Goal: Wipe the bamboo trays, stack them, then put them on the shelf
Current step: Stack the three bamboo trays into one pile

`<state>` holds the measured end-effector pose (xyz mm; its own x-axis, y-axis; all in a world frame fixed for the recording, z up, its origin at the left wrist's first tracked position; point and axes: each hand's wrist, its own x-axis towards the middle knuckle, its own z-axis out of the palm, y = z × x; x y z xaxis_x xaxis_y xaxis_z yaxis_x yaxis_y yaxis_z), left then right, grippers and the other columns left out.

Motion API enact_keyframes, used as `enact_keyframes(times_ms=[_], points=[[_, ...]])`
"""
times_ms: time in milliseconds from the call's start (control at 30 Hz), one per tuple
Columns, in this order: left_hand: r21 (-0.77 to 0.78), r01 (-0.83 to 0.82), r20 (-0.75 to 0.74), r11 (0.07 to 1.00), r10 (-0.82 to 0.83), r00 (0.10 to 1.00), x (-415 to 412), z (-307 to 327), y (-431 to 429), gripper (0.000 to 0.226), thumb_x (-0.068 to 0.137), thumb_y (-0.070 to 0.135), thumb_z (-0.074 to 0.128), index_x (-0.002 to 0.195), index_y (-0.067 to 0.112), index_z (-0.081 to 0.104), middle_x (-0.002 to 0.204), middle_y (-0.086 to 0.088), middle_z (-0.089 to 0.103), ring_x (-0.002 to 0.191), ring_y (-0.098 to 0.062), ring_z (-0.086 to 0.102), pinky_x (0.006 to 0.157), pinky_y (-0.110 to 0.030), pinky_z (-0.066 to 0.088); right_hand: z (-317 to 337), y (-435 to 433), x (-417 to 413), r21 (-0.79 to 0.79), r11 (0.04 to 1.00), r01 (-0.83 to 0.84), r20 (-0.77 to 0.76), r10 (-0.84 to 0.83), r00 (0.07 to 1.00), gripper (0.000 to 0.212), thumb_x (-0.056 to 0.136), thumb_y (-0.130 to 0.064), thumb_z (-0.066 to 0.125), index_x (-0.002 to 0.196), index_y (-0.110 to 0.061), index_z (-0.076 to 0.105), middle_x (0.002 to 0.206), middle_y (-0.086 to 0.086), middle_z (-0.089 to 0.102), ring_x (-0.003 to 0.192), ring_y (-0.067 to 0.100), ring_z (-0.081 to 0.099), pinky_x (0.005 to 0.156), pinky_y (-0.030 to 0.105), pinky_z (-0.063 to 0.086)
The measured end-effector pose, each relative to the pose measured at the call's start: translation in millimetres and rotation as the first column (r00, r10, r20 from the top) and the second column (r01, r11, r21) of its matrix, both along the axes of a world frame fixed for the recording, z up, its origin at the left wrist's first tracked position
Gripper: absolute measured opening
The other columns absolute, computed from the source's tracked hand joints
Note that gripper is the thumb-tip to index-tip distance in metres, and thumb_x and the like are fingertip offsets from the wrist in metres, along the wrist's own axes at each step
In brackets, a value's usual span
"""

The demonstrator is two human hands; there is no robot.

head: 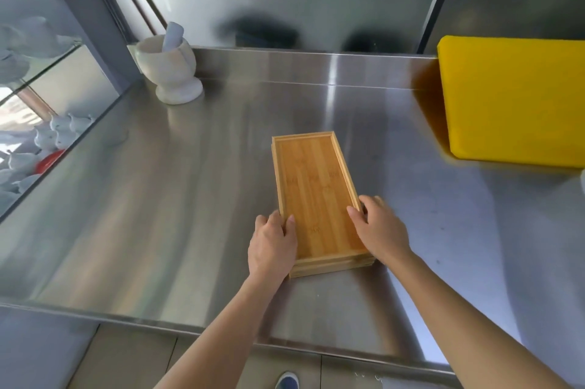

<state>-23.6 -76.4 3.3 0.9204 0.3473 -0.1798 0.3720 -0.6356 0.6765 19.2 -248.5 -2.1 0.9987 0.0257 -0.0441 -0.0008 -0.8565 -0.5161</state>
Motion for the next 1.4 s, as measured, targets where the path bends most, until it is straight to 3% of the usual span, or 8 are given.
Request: enact_keyframes(times_ms=[67,133,267,367,600,867,1100,1400], points=[[-0.043,0.065,0.094,0.997,-0.061,0.994,-7,2,5,0.043,0.089,0.044,0.049,0.124,0.02,0.042,0.111,-0.002,0.043,0.089,-0.022,0.051,0.075,-0.031,0.039,-1,-11,-7,0.157,0.985,-0.066,0.025,0.063,0.998,0.041,0.089,-0.044,0.048,0.124,-0.023,0.044,0.11,-0.007,0.045,0.095,0.015,0.053,0.082,0.034,0.047],[-0.089,0.169,0.196,0.981,-0.15,0.969,-17,5,13,0.053,0.081,0.043,0.063,0.124,0.022,0.042,0.114,0.005,0.036,0.095,-0.013,0.047,0.079,-0.026,0.038,0,-23,-15,0.283,0.944,-0.167,0.022,0.168,0.986,0.042,0.083,-0.049,0.056,0.12,-0.033,0.045,0.113,-0.013,0.042,0.102,0.008,0.049,0.088,0.031,0.045],[0.034,0.426,0.279,0.904,-0.418,0.865,-38,-13,25,0.041,0.074,0.029,0.074,0.107,0.013,0.055,0.128,0.005,0.03,0.117,-0.007,0.038,0.093,-0.015,0.033,-3,-45,-30,0.227,0.912,-0.342,-0.055,0.362,0.93,0.041,0.075,-0.046,0.065,0.112,-0.034,0.054,0.124,-0.018,0.032,0.111,0.0,0.037,0.095,0.025,0.033],[0.148,0.484,0.339,0.862,-0.504,0.794,-43,-32,30,0.026,0.078,0.024,0.07,0.097,0.021,0.054,0.138,0.001,0.029,0.127,-0.001,0.027,0.101,-0.02,0.031,-6,-51,-35,0.131,0.9,-0.415,0.02,0.416,0.909,0.031,0.076,-0.032,0.071,0.105,-0.024,0.063,0.13,-0.009,0.039,0.111,0.003,0.042,0.091,0.025,0.038],[0.167,0.411,0.412,0.896,-0.443,0.797,-48,-36,24,0.029,0.076,0.012,0.071,0.087,0.023,0.046,0.139,-0.02,0.043,0.126,-0.016,0.035,0.09,-0.026,0.044,-12,-49,-40,0.064,0.915,-0.398,0.128,0.388,0.913,0.013,0.078,-0.015,0.07,0.09,-0.014,0.068,0.126,0.01,0.055,0.103,0.022,0.06,0.079,0.028,0.045],[0.133,0.386,0.397,0.913,-0.406,0.823,-49,-40,16,0.029,0.081,0.011,0.066,0.086,0.026,0.042,0.143,-0.019,0.039,0.128,-0.031,0.046,0.085,-0.025,0.041,-11,-50,-41,0.051,0.927,-0.37,0.108,0.364,0.925,0.012,0.08,-0.016,0.067,0.092,-0.014,0.067,0.123,0.009,0.058,0.09,0.027,0.062,0.077,0.036,0.05],[0.069,0.356,0.406,0.932,-0.352,0.843,-51,-42,14,0.027,0.082,0.007,0.065,0.088,0.023,0.044,0.141,-0.017,0.04,0.128,-0.028,0.045,0.091,-0.043,0.053,-13,-49,-45,0.054,0.923,-0.381,0.135,0.371,0.919,0.013,0.081,-0.015,0.067,0.093,-0.013,0.064,0.118,0.007,0.059,0.079,0.025,0.06,0.069,0.038,0.053],[0.14,0.341,0.362,0.93,-0.369,0.856,-55,-39,11,0.034,0.08,0.003,0.066,0.092,0.024,0.042,0.136,-0.019,0.048,0.093,-0.035,0.065,0.076,-0.033,0.053,-11,-49,-46,-0.015,0.913,-0.407,0.042,0.407,0.912,0.023,0.086,-0.017,0.06,0.109,-0.012,0.056,0.135,0.009,0.045,0.093,0.024,0.06,0.081,0.039,0.054]])
